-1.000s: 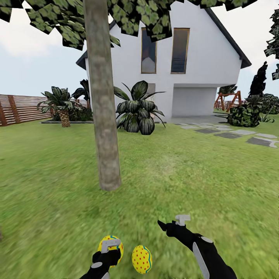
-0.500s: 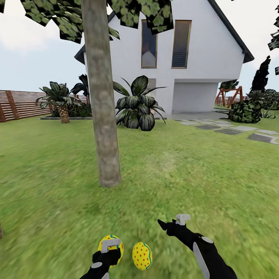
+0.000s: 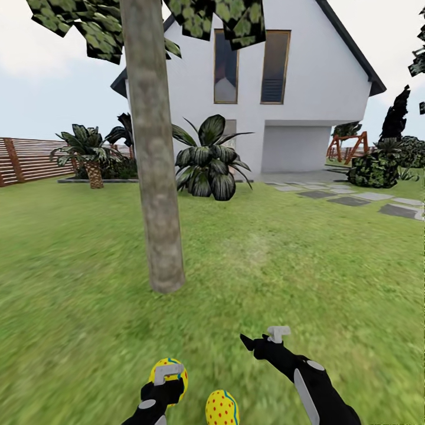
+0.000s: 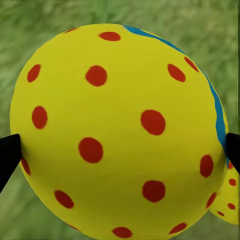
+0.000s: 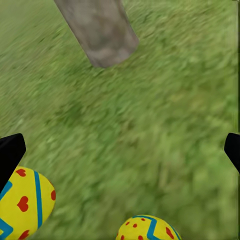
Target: Take the three Easter eggs out of the wicker basket on the lawn in the garden, then place them on the lawn next to a single tree (choose any tree) so that all three eggs are next to the same tree and none are left in the basket.
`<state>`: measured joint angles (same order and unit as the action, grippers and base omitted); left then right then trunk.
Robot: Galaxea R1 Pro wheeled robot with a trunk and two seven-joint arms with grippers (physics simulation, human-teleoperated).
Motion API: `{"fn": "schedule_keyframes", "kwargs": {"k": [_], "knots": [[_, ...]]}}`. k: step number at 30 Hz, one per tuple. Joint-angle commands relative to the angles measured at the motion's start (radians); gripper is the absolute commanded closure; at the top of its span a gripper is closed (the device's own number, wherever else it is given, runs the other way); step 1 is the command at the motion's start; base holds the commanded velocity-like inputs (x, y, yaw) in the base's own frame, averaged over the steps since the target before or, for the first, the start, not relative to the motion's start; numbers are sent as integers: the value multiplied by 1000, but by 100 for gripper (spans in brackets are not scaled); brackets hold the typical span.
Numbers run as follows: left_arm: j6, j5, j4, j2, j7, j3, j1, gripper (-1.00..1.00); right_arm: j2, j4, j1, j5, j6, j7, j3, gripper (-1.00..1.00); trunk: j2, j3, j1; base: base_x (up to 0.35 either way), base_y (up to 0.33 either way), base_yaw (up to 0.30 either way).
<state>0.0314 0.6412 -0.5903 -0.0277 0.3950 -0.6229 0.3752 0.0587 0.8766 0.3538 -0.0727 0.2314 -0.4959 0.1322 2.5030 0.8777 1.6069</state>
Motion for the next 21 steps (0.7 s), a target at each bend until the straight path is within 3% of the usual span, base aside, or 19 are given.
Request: {"fn": "schedule_keyframes", "kwargs": {"k": [1, 21], "knots": [[2, 5, -3, 1, 8, -6, 1, 100, 1, 1, 1, -8, 9, -5, 4, -100, 0, 1, 0, 14, 5, -47], [3, -5, -5, 1, 10, -8, 1, 100, 1, 1, 1, -9, 9, -6, 6, -100, 5, 74, 8, 1, 0, -22]]}}
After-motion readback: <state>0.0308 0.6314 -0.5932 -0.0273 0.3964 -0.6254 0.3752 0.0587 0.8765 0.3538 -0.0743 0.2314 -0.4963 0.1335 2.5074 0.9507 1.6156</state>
